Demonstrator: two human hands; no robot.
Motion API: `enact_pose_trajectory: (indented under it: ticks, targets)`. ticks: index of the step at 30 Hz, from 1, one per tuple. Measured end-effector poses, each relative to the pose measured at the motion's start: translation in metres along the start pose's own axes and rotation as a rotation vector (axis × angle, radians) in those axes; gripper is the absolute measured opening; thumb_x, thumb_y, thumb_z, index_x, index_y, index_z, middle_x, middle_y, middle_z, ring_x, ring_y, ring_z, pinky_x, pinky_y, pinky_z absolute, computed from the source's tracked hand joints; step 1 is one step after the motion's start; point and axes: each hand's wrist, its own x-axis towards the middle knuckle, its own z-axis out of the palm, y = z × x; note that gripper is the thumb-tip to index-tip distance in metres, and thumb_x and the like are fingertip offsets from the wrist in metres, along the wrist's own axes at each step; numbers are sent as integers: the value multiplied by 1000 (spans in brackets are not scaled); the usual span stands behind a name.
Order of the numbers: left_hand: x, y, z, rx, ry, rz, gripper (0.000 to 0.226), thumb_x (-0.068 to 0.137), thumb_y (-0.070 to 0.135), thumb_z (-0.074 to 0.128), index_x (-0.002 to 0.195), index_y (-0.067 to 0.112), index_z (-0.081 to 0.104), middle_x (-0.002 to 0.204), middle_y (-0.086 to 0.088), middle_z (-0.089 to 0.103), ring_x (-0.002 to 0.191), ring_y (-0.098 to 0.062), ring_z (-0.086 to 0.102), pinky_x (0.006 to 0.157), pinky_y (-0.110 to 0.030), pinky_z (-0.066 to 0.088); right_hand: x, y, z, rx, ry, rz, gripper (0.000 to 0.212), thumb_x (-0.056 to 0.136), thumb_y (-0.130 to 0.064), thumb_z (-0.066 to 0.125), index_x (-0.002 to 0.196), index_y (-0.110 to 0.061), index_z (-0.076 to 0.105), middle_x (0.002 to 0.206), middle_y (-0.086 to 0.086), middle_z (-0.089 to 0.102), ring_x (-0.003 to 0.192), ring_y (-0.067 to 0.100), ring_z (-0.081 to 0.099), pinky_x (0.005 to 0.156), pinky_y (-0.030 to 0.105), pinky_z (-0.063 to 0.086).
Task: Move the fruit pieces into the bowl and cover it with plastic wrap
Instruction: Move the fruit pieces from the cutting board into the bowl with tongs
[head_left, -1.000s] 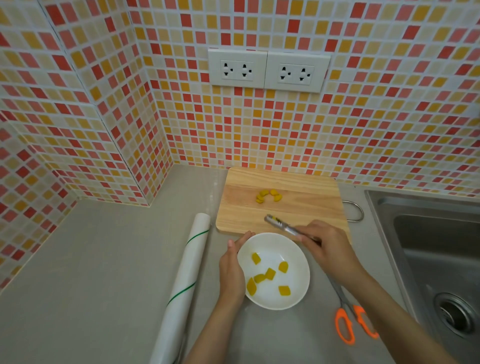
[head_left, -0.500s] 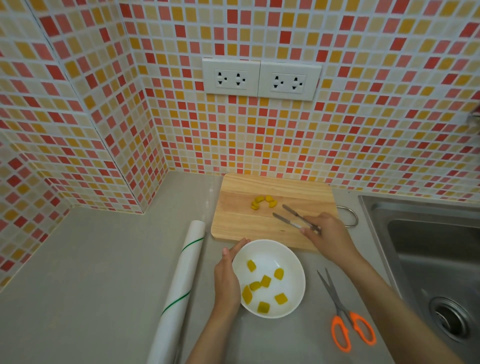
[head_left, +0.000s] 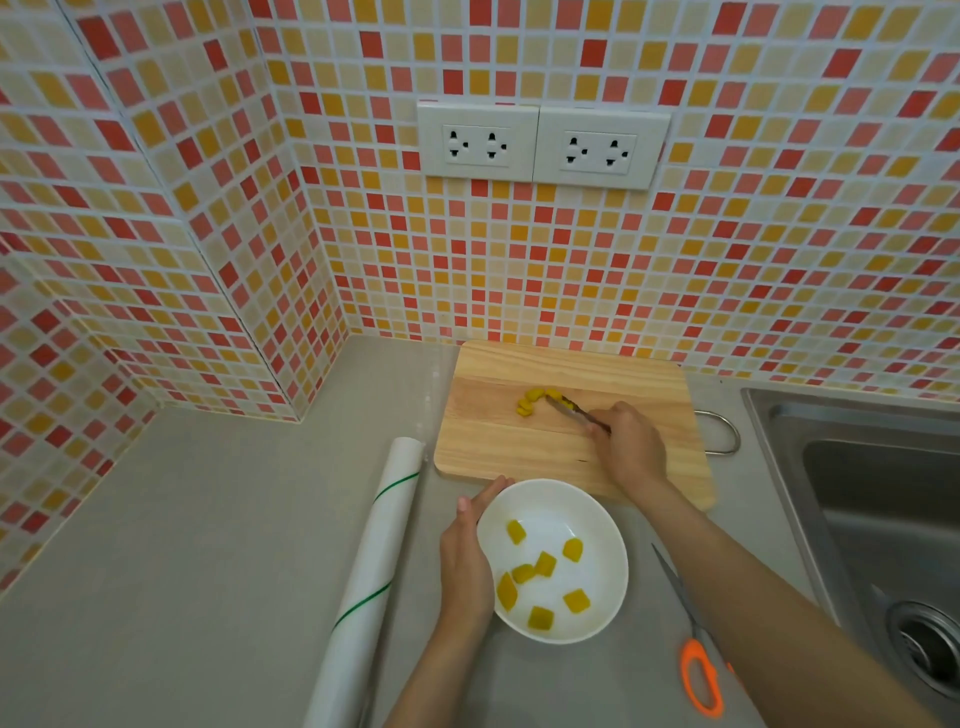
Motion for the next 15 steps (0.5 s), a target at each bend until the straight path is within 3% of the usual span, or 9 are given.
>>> enact_pose_trajectory:
  ticks: [5, 8, 12, 15]
  targets:
    - [0, 0, -1, -7, -8, 6, 54, 101, 35, 19, 110, 20, 70, 113, 7, 71, 103, -7, 66, 85, -23, 52, -26, 2, -20, 160, 88, -100, 21, 87, -13, 58, 105, -12, 71, 80, 17, 61, 75, 31, 57, 62, 37, 43]
    - [-1, 1, 0, -3, -8, 25, 53, 101, 34, 20, 107, 22, 71, 109, 8, 72, 95, 0, 67, 73, -11, 51, -61, 0, -34, 278, 116, -191, 19, 85, -11, 62, 101, -12, 72, 72, 11, 59, 65, 25, 56, 60, 38, 45]
    - [1, 1, -1, -6, -21, 38, 52, 102, 31, 19, 108, 19, 69, 109, 5, 70, 92, 2, 67, 72, -10, 51, -104, 4, -48, 327, -10, -274, 23, 83, -13, 65, 105, -16, 71, 79, 1, 58, 69, 12, 56, 63, 19, 41]
    - [1, 2, 0, -21, -27, 37, 53, 102, 31, 19, 107, 19, 69, 107, 4, 71, 90, 1, 68, 72, -11, 52, -117, 7, -56, 205, -101, -320, 29, 84, -20, 64, 112, -22, 65, 85, -5, 52, 73, 4, 50, 66, 23, 42]
